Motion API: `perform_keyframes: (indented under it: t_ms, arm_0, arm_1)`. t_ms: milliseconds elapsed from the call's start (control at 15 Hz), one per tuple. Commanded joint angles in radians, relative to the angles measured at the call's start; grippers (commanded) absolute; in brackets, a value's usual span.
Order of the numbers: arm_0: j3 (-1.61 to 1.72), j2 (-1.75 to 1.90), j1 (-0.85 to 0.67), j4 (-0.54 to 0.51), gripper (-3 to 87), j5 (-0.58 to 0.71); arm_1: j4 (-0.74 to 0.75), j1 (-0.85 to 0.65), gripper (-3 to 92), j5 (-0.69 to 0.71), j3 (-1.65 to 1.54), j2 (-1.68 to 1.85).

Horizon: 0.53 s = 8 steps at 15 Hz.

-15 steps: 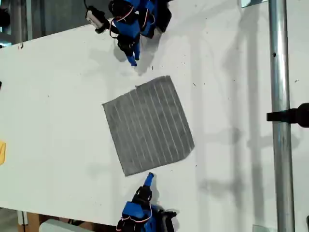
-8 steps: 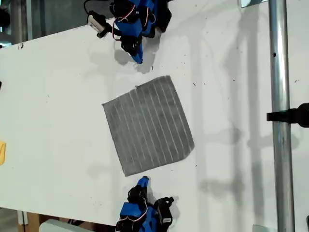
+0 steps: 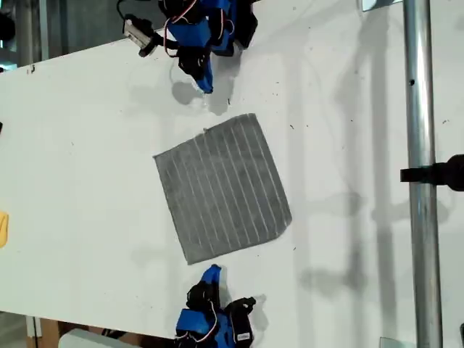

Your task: Grasp corners of a towel and fold twice.

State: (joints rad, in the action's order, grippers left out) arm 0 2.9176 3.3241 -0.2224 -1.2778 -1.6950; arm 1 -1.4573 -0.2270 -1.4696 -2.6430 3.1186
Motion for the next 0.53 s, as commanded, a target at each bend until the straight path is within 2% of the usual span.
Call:
perform_keyframes:
  t_ms: [0,133,467]
  arm_0:
    - [-0.382,-0.56,0.075,0.084,-1.9,-0.015]
    - [-0.68,-0.899,0.133,0.08,-1.9,-0.015]
    - [-1.092,-1.258,0.272,0.04,-1.9,0.018]
  arm_1:
    - [0.012,0.043,-0.3,0.067,0.227,-0.175]
    - [-0.021,0.109,-0.3,0.121,0.371,-0.295]
    - [-0.176,0.264,-0.3,0.333,0.807,-0.68]
